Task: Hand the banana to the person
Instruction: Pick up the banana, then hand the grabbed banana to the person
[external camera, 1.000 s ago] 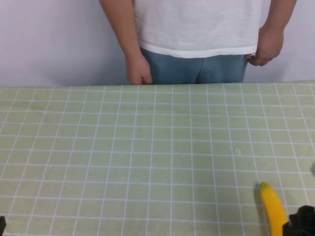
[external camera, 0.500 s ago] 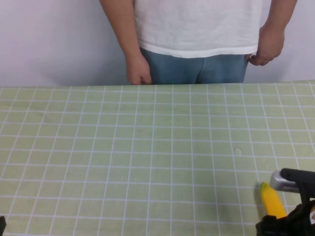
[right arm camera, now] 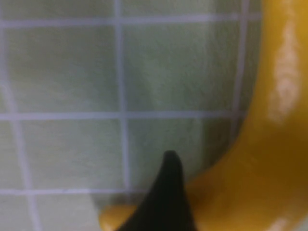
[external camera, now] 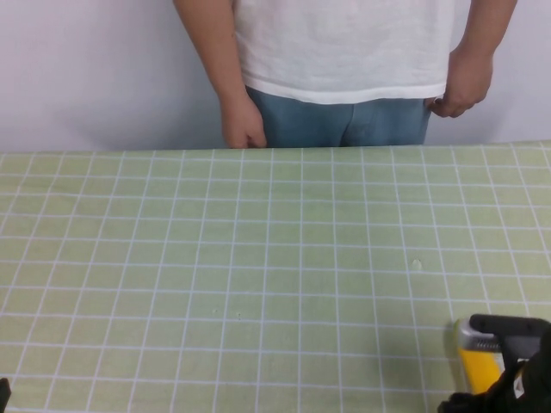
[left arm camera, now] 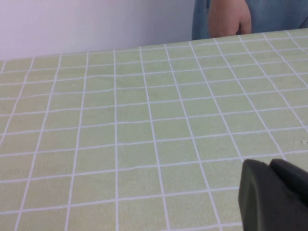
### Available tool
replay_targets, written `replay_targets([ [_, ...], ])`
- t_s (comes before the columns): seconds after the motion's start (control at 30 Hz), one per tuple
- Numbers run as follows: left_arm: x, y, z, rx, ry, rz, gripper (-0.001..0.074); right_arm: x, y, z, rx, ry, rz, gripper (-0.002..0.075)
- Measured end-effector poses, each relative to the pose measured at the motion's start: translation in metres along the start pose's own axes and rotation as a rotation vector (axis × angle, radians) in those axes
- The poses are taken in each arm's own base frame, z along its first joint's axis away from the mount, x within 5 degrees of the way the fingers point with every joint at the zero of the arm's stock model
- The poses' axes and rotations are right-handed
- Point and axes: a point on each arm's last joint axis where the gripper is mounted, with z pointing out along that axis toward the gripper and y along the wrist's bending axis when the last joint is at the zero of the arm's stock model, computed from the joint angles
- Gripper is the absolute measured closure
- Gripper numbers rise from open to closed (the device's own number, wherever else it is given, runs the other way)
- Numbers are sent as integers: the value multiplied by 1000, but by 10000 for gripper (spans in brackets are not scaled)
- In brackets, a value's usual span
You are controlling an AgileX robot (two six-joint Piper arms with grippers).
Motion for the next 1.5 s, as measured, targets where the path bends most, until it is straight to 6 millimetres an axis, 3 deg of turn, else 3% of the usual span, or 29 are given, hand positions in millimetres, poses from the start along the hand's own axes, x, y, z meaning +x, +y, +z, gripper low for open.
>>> replay_targets([
  [0.07, 0, 0, 0, -2, 0, 6, 734, 0, -1, 6, 17, 25, 1, 220],
  [0.17, 0, 0, 0, -2, 0, 6, 734, 1, -1, 10, 31, 45, -6, 464],
  [0.33, 0, 0, 0, 0, 0, 0, 734, 0, 0, 6, 22, 31, -12, 463],
  [0.53, 0, 0, 0, 0, 0, 0, 734, -8, 5, -20, -5, -40, -47, 463],
  [0.77, 0, 0, 0, -2, 0, 6, 734, -40, 21, -84, -43, -265, -140, 463],
  [0.93, 0, 0, 0, -2, 0, 6, 734, -66, 28, -131, 31, -434, -245, 463],
  [1.03, 0, 0, 0, -2, 0, 6, 734, -80, 33, -160, 63, -539, -337, 463],
  [1.2, 0, 0, 0, -2, 0, 6, 734, -93, 49, -196, 72, -639, -646, 463],
  [1.5, 0, 0, 0, -2, 0, 6, 734, -120, 90, -215, 70, -569, -1094, 463],
])
